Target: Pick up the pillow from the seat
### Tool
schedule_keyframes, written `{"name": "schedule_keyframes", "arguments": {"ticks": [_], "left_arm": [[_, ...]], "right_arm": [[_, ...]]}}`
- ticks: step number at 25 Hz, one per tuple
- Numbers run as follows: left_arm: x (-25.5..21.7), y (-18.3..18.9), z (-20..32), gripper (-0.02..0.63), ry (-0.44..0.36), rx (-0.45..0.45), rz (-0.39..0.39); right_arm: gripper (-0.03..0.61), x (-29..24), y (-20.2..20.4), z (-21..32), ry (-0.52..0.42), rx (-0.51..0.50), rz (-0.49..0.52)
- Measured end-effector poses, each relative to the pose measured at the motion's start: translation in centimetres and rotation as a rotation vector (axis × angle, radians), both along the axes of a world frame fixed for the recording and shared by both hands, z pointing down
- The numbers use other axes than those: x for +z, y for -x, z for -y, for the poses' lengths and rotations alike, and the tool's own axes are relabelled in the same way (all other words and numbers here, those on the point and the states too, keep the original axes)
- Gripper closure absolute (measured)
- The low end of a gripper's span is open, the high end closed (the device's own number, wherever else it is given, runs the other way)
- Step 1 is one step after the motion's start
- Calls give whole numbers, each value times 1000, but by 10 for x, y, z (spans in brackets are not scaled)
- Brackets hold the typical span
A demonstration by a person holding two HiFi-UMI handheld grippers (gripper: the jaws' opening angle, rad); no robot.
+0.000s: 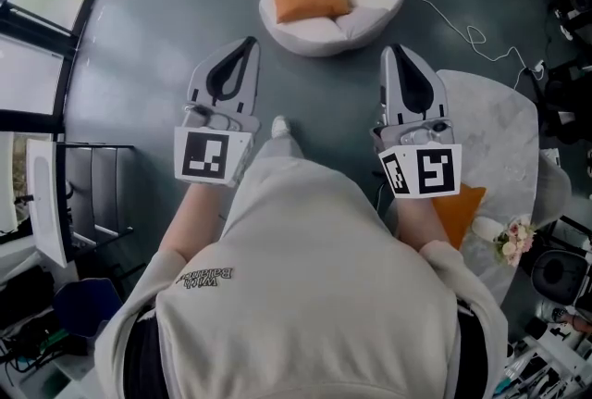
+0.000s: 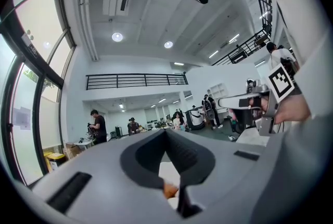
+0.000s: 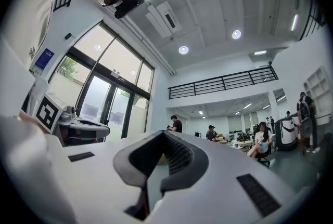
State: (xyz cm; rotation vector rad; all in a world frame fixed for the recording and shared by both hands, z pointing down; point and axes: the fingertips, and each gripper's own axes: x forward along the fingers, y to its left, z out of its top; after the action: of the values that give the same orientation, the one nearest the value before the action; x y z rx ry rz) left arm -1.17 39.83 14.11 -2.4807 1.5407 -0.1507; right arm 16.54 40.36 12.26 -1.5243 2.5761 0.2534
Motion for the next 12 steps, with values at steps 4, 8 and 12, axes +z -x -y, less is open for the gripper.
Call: {"name": "schedule_keyframes", "arguments": {"ticks": [4,8,12], "left_arm": [[6,-6,9,604,-19,10,12],[20,-5,28,604,-14,28,4],[37,-7,60,604,3,56,1]], "right_arm": [[569,8,-4,10,-10,3,-4],[569,21,-3,26,-5,24,-5],[569,34,1,51,3,32,-11]]}}
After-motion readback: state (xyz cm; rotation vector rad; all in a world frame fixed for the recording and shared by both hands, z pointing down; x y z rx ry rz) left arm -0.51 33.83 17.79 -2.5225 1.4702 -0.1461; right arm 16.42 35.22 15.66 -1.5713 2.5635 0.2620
